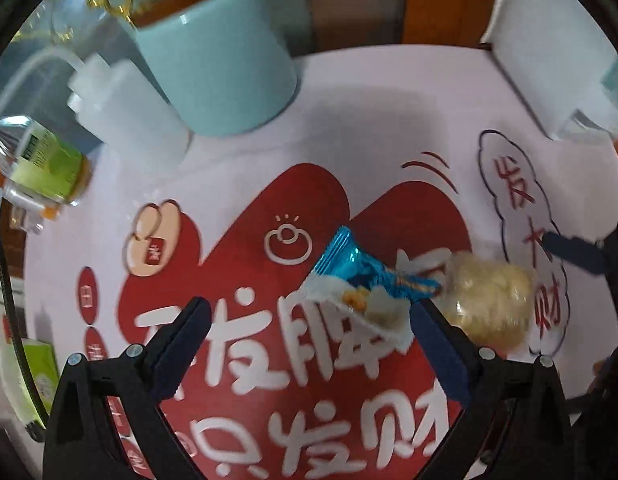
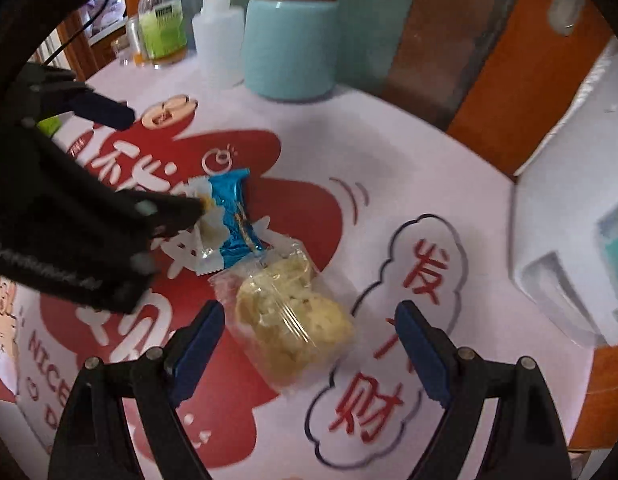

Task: Organize snacks
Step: 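Grasp the blue-wrapped candy with the left tool while the right tool grasps the clear cracker bag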

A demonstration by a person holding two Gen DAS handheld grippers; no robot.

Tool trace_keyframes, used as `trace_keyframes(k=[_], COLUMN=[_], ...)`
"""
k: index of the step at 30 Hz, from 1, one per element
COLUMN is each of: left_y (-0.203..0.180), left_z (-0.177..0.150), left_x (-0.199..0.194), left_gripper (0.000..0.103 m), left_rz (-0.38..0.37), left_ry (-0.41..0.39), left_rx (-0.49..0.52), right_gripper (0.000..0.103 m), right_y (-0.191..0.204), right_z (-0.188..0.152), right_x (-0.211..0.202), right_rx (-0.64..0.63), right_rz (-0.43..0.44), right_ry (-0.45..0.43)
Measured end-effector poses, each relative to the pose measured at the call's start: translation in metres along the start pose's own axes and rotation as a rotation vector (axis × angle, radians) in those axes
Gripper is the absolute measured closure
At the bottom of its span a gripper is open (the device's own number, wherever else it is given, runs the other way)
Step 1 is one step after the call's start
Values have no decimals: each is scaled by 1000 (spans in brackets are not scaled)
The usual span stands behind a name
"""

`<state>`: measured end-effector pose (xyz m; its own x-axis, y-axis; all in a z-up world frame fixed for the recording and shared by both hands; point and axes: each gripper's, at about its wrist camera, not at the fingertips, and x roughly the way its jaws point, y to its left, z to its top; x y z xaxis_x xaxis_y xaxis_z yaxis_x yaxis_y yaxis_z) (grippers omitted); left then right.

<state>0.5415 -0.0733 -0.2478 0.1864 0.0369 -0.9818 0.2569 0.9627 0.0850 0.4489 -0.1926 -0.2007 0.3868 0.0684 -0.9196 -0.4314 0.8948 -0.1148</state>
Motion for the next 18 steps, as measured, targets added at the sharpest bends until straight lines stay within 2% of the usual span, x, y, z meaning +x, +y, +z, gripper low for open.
trace_keyframes(k=[2,3,4,5,9,11,15,16,18], left_y=[-4,-6,-9,-11,-16,-17,-15,-14,-17], left_z=[5,6,8,10,16,17,17,15,11], left_x=[10,13,15,17,26,32,46,48,46], left_gripper=[4,4,4,4,4,4,5,8,13], left_rz=[3,1,-2,-7,-36,-49,-91,-95,-52], left_ry=[10,11,11,11,30,48,88,93,57], left_rx=[-4,-4,-6,-9,-45,-80,-188,-218,-240], right_gripper=[17,26,44,46,48,48,48,48,48], right_y=[-2,-4,-7,-11,-33,-45,-53,-53,-53], right_z=[0,0,0,0,-3,-8,-18,-20,-24], right_x=[12,14,16,17,16,16,16,15,14], right_rx=[11,23,40,62,150,219,296,306,325], right_rz=[2,14,37,76,52,72,97,98,107], right_ry=[11,10,9,6,-4,-7,-22,-26,-28])
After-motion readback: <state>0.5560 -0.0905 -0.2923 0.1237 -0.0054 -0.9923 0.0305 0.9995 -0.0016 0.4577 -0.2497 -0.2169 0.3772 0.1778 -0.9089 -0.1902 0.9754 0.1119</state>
